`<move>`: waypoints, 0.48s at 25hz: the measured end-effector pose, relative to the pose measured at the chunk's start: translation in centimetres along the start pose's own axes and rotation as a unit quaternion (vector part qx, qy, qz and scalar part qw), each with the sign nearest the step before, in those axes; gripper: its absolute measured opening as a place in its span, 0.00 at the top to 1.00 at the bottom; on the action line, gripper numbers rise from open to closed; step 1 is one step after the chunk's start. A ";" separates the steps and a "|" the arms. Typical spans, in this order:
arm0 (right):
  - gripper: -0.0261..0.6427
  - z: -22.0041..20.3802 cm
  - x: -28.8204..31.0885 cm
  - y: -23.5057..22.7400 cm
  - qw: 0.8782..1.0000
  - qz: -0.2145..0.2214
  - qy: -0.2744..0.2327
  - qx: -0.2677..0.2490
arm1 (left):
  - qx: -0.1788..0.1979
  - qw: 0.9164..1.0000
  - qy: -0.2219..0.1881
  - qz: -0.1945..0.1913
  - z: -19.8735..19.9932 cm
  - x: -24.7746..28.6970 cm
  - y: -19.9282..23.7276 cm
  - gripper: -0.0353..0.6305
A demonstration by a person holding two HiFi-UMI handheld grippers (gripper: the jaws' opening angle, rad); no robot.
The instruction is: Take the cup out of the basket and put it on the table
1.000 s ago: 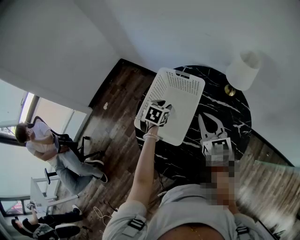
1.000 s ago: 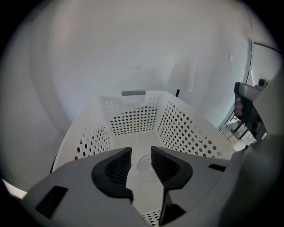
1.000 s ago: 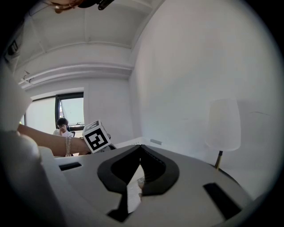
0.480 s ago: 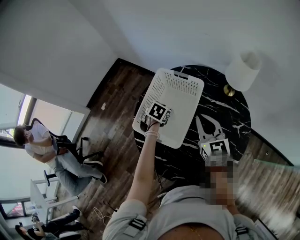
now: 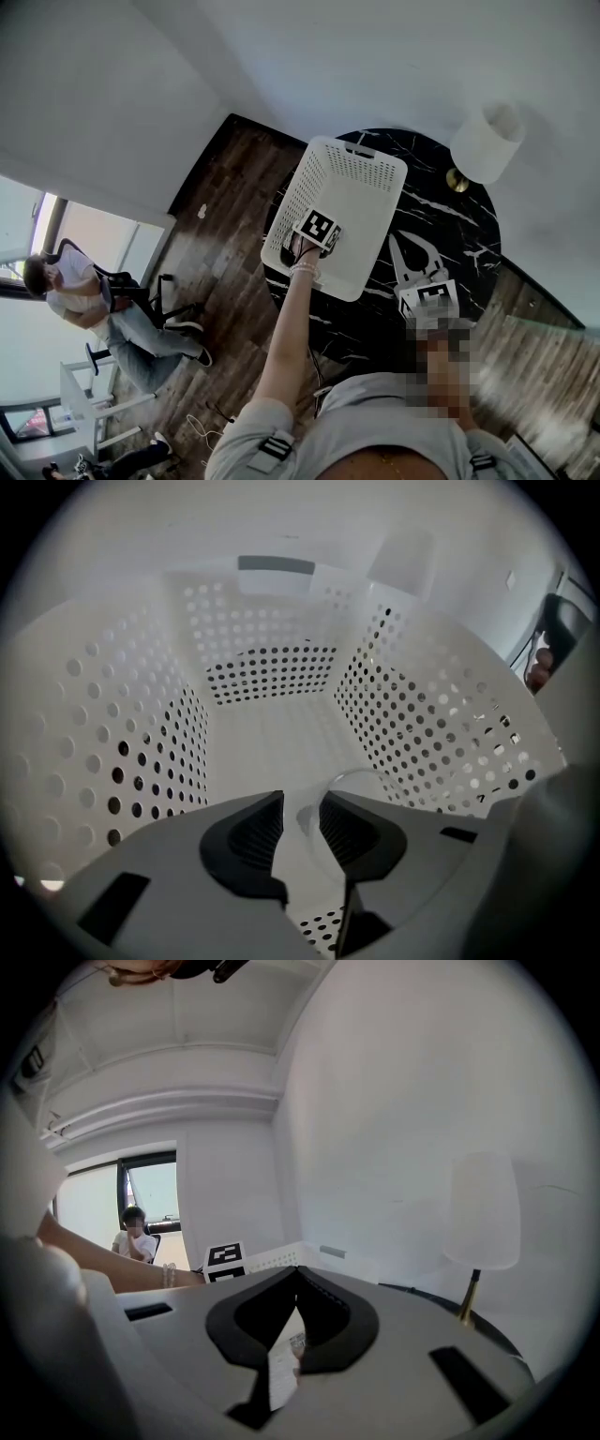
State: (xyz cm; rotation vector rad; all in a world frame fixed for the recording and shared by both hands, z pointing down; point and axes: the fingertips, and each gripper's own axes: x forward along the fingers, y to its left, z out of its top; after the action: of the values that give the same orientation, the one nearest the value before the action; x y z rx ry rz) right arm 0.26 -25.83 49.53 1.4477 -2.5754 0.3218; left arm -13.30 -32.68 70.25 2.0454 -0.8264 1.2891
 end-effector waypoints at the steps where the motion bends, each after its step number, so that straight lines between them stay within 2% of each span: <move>1: 0.95 -0.1 0.0 -0.1 1.000 0.000 0.000 0.000 | -0.005 1.000 0.002 -0.005 -0.2 0.3 -0.1 0.76; 12: 0.95 -0.4 0.3 -0.5 1.000 -0.003 0.007 0.002 | -0.004 1.000 -0.005 0.000 -0.2 0.6 0.2 0.82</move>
State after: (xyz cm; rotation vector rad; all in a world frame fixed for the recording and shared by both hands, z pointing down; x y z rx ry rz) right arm 0.61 -26.21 50.07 1.4500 -2.5602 0.3334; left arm -13.35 -32.80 70.90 2.0471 -0.8364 1.2736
